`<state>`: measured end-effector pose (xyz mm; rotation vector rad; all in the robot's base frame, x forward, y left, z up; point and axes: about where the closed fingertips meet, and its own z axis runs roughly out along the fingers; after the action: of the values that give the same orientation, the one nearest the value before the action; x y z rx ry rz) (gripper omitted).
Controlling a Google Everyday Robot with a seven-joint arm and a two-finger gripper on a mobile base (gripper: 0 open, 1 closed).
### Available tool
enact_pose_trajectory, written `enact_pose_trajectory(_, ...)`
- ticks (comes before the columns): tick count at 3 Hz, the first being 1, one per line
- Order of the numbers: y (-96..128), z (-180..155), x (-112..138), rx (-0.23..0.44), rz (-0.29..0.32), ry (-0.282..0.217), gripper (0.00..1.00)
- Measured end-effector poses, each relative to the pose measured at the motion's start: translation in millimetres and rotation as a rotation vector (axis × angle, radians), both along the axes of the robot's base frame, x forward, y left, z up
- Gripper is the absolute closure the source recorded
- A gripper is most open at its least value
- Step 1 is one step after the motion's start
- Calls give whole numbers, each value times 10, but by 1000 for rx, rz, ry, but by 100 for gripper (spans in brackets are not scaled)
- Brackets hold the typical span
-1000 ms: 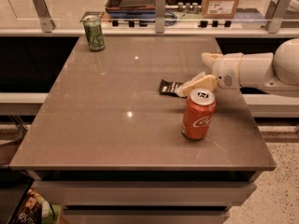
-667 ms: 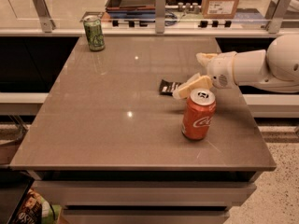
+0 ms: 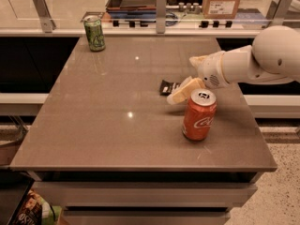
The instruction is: Move rxbar chocolate near green can
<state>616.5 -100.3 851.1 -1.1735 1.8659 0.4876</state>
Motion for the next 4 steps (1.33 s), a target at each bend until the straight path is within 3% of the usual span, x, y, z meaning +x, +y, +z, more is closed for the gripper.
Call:
enact_pose_trajectory(1,30,-51,12,-40,3,27,0)
enact_pose_trajectory(3,75,-169,56,-121,17,129,0)
enact_pose_trajectory(4,75,-173,56,-121,17,130,0)
